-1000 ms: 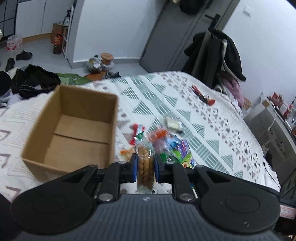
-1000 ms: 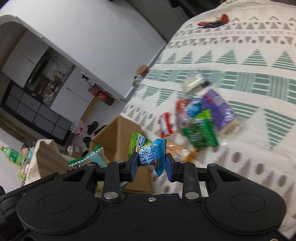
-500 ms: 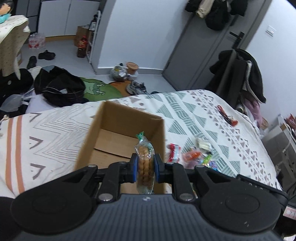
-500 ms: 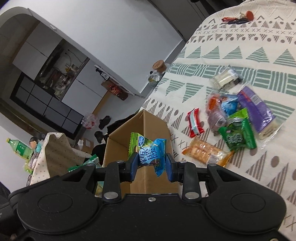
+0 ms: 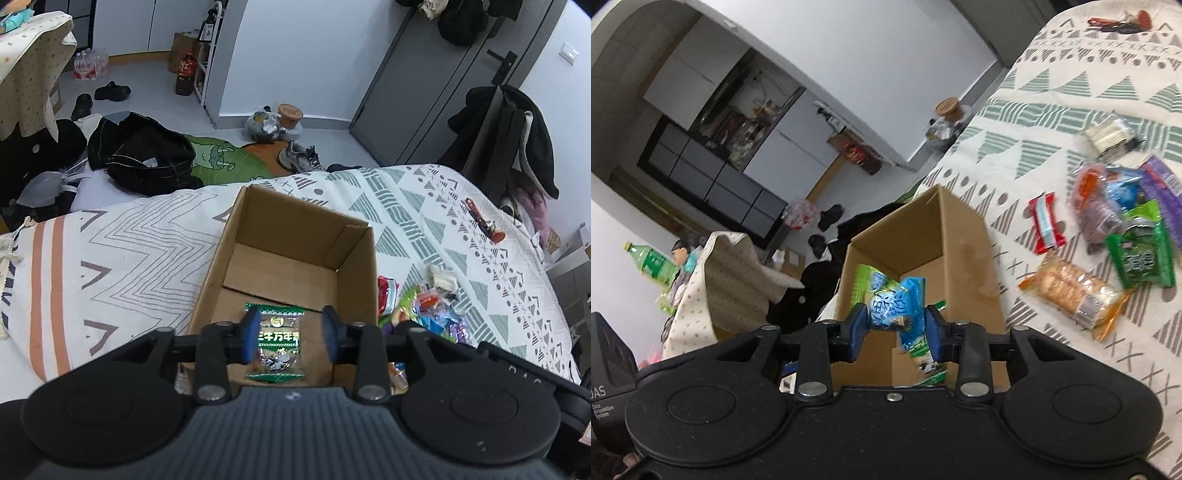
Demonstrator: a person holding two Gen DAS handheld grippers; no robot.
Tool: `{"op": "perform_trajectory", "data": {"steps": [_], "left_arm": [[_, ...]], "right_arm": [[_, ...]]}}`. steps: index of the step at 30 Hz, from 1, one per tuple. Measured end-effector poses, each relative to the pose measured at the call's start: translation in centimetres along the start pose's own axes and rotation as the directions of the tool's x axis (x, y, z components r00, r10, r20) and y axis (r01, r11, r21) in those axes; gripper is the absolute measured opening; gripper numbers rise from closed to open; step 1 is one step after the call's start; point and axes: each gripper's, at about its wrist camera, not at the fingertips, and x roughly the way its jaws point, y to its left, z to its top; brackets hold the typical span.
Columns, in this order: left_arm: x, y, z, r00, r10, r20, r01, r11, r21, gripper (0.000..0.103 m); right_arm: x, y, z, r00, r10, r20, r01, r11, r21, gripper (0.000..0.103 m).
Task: Organize snacks
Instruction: 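Carry both packets over the cardboard box and open both tools to drop them, then move both open tools back over the snack pile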
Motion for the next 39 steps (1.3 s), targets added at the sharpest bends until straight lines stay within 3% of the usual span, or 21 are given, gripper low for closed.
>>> {"op": "perform_trajectory", "data": {"steps": [3, 5, 7, 10, 21, 24, 39], "left_arm": [[-0.2, 0.1, 0.1, 1.000, 0.003, 0.004, -0.003, 1.000, -0.001, 0.052], [-0.3, 0.1, 0.2, 1.000, 0.012, 0.004, -0.012, 1.000, -0.004, 0.060], [-0.5, 0.1, 0.2, 1.000, 0.021, 0.006, -0.021, 1.000, -0.006, 0.066], [-0.8, -0.3, 0.1, 0.999, 0.037, 0.013, -0.037, 0.999, 0.001, 0.075], [-1.3, -3.2, -0.8, 1.000, -0.014, 0.016, 0.013, 0.999, 0.048, 0.080], [-1.7, -4.2, -1.2, 1.000, -0.016, 0.027, 0.014, 0.998, 0.069, 0.086], [-1.8, -9.4, -2.7, 0.997, -0.072, 0.022, 0.070, 0.993, 0.100, 0.090]], "right_arm": [[-0.3, -0.1, 0.0, 1.000, -0.013, 0.012, 0.013, 1.000, 0.006, 0.056], [-0.6, -0.4, 0.0, 0.999, -0.034, 0.021, 0.034, 0.999, 0.015, 0.059], [-1.2, -0.7, 0.1, 0.998, -0.051, 0.036, 0.050, 0.998, 0.035, 0.076], [-2.3, -0.7, 0.3, 0.993, -0.090, 0.072, 0.087, 0.996, 0.035, 0.089], [-6.7, -1.2, 1.5, 0.978, -0.180, 0.110, 0.179, 0.984, 0.021, 0.097], [-8.1, -1.5, 1.9, 0.972, -0.199, 0.125, 0.199, 0.980, 0.017, 0.103], [-11.4, -4.1, 4.4, 0.958, -0.271, 0.096, 0.274, 0.962, -0.014, 0.103]]}}
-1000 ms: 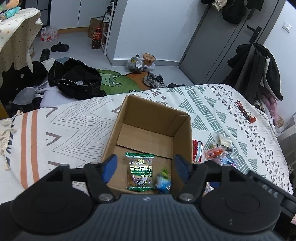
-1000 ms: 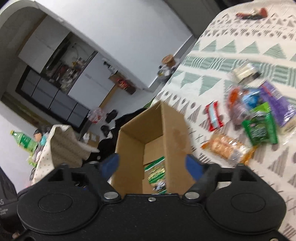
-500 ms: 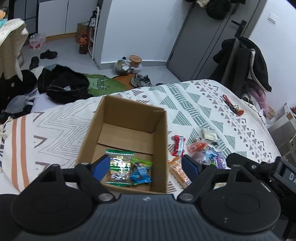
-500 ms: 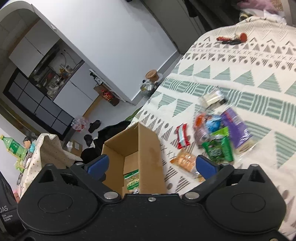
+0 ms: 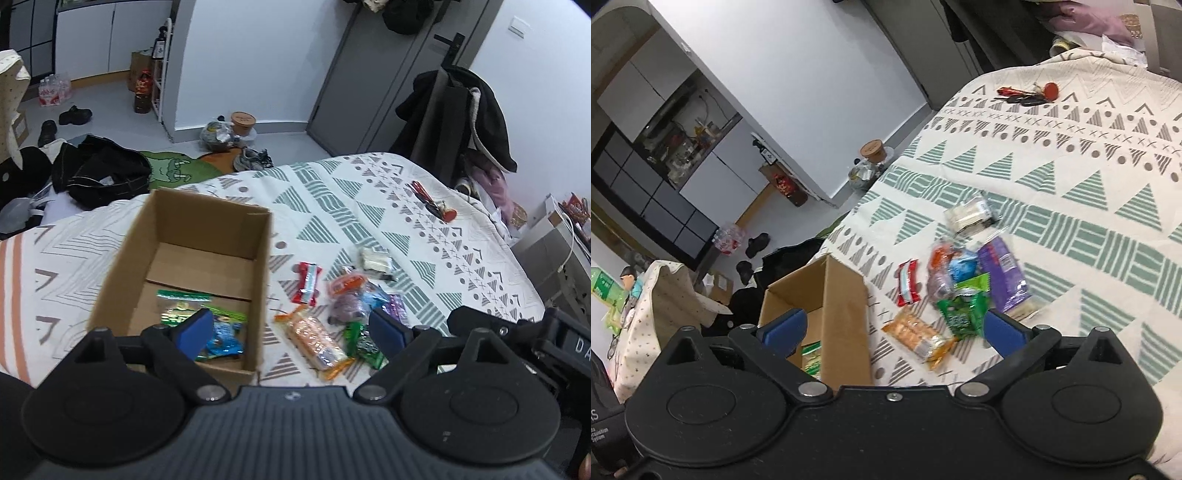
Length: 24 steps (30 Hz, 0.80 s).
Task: Organize snacks
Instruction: 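Move both open tools back over the snack pile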
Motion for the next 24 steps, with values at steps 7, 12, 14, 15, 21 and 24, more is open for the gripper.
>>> {"op": "perform_trajectory", "data": {"steps": [7, 12, 14, 15, 21, 24], "left_arm": [[1.1, -2.0, -0.3, 0.999, -0.035, -0.019, 0.035, 0.999, 0.005, 0.090], [2.1, -3.6, -0.1, 0.998, -0.056, -0.002, 0.056, 0.998, 0.023, 0.090], [2.6, -4.0, 0.0, 0.998, -0.067, -0.005, 0.067, 0.997, 0.026, 0.090], [3.0, -4.3, 0.1, 0.997, -0.074, -0.004, 0.074, 0.997, 0.021, 0.090], [5.7, -5.2, 0.0, 0.995, -0.098, -0.034, 0.098, 0.995, -0.011, 0.087], [7.1, -5.7, -0.2, 0.993, -0.105, -0.055, 0.105, 0.994, -0.010, 0.087]], "right_arm": [[0.0, -1.9, 1.5, 0.999, -0.044, 0.004, 0.044, 0.999, -0.009, 0.103], [0.7, -3.4, 2.3, 0.997, -0.072, 0.000, 0.072, 0.997, 0.003, 0.103], [1.1, -3.8, 2.7, 0.996, -0.086, 0.003, 0.086, 0.996, -0.005, 0.102], [1.2, -4.0, 2.9, 0.996, -0.091, 0.002, 0.091, 0.996, -0.007, 0.101], [2.9, -5.5, 3.8, 0.994, -0.107, -0.030, 0.108, 0.994, 0.011, 0.080], [4.2, -6.6, 3.7, 0.991, -0.117, -0.060, 0.120, 0.992, 0.042, 0.073]]}}
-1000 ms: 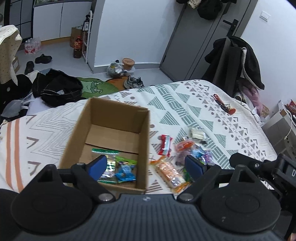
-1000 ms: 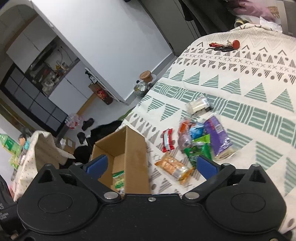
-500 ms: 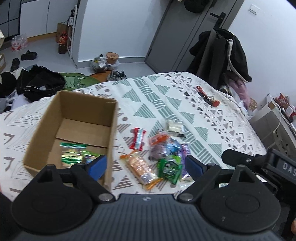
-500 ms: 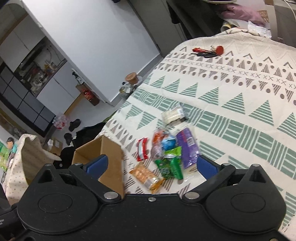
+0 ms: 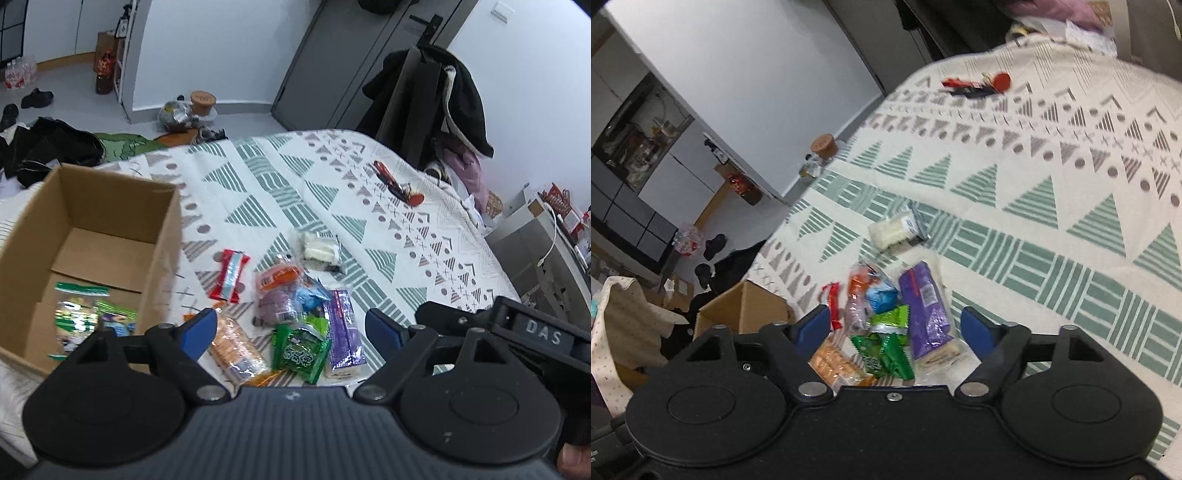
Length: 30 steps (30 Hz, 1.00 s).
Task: Organize snacks
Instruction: 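Move both open tools back over the snack pile, then grasp the purple bar with the right tool while the left tool grasps the green Chinese-text packet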
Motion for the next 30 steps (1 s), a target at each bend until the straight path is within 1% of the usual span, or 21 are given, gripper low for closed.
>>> {"op": "perform_trajectory", "data": {"steps": [1, 3, 6, 8, 10, 14, 18, 21, 24, 26, 27, 30], "left_arm": [[0.6, -0.1, 0.0, 1.000, -0.003, -0.011, 0.003, 1.000, 0.000, 0.087], [1.6, -0.2, -0.1, 1.000, -0.011, -0.026, 0.011, 1.000, -0.001, 0.087], [3.4, -0.3, -0.4, 0.999, -0.010, -0.053, 0.010, 1.000, 0.004, 0.086], [4.5, -0.3, -0.7, 0.997, -0.011, -0.073, 0.011, 1.000, 0.006, 0.082], [5.7, -0.3, -1.1, 0.995, -0.016, -0.097, 0.017, 1.000, 0.005, 0.081], [7.7, -0.7, -1.8, 0.991, -0.015, -0.133, 0.019, 0.999, 0.028, 0.079], [9.5, -1.0, -2.4, 0.986, -0.017, -0.166, 0.024, 0.999, 0.038, 0.078], [10.8, -1.1, -2.7, 0.984, -0.005, -0.179, 0.015, 0.999, 0.052, 0.077], [11.7, -1.1, -3.0, 0.980, -0.011, -0.199, 0.021, 0.998, 0.052, 0.066], [12.3, -0.9, -3.2, 0.974, -0.012, -0.225, 0.022, 0.999, 0.040, 0.053], [12.6, -0.7, -3.3, 0.972, -0.014, -0.233, 0.021, 0.999, 0.028, 0.052], [12.6, -0.4, -3.3, 0.974, -0.016, -0.225, 0.020, 1.000, 0.018, 0.041]], "right_arm": [[0.5, -0.3, 0.0, 1.000, -0.005, -0.015, 0.005, 1.000, 0.015, 0.068], [1.2, -0.8, -0.1, 0.999, 0.000, -0.036, 0.001, 0.999, 0.037, 0.063], [1.9, -1.7, -0.1, 0.999, -0.005, -0.049, 0.008, 0.997, 0.078, 0.062], [2.3, -2.4, 0.0, 0.999, -0.006, -0.051, 0.011, 0.994, 0.105, 0.061], [2.7, -3.1, 0.2, 0.998, -0.013, -0.059, 0.020, 0.992, 0.123, 0.059], [3.8, -4.1, 0.4, 0.996, -0.006, -0.086, 0.020, 0.987, 0.158, 0.057], [4.9, -4.2, 0.5, 0.994, -0.010, -0.105, 0.025, 0.990, 0.142, 0.057], [5.7, -4.3, 0.6, 0.993, 0.001, -0.118, 0.016, 0.990, 0.140, 0.057], [6.6, -4.5, 0.7, 0.991, -0.005, -0.133, 0.023, 0.991, 0.135, 0.057], [7.2, -4.8, 0.8, 0.989, 0.004, -0.146, 0.018, 0.989, 0.144, 0.056], [7.5, -4.8, 0.7, 0.988, 0.011, -0.151, 0.011, 0.990, 0.142, 0.054], [8.2, -4.6, 0.5, 0.986, 0.012, -0.165, 0.008, 0.993, 0.120, 0.054]]}}
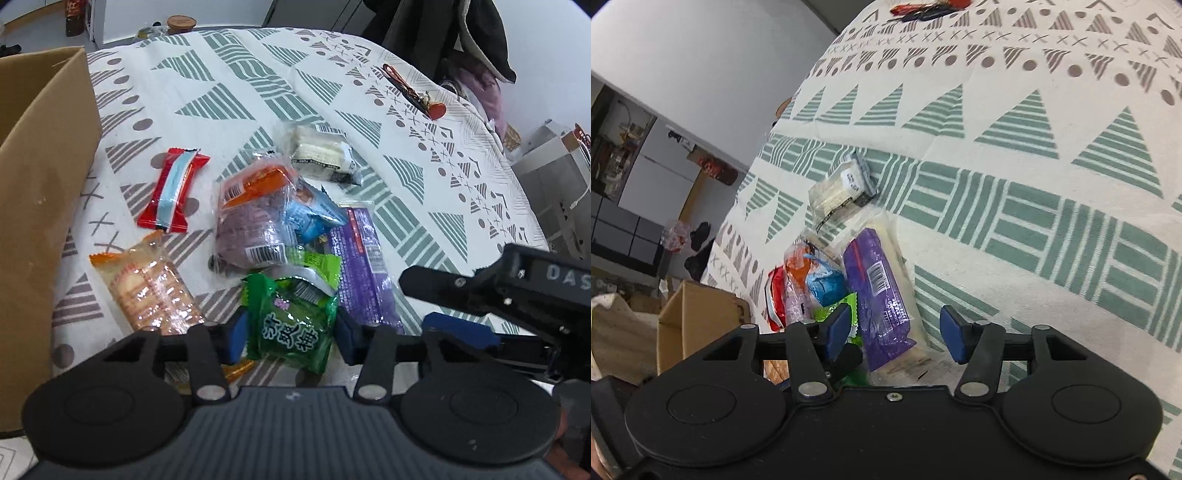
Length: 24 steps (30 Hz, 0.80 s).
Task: Organize snacks
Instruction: 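Grasp the purple bar with the right tool while the left tool grasps the green Chinese-text packet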
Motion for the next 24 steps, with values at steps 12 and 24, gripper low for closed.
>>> {"op": "perform_trajectory", "data": {"steps": [12, 24], "left_arm": [[-2.7, 1.2, 0.8, 0.999, 0.014, 0.036, -0.013, 0.999, -0.033, 0.039], [-7.6, 1.5, 0.7, 0.994, 0.007, 0.113, -0.001, 0.999, -0.049, 0.039]], "right_arm": [[1.8, 0.4, -0.9, 0.998, -0.036, -0.052, 0.033, 0.998, -0.060, 0.030], [-2.0, 0.7, -2.1, 0.999, 0.017, 0.028, -0.016, 1.000, -0.018, 0.018]]}}
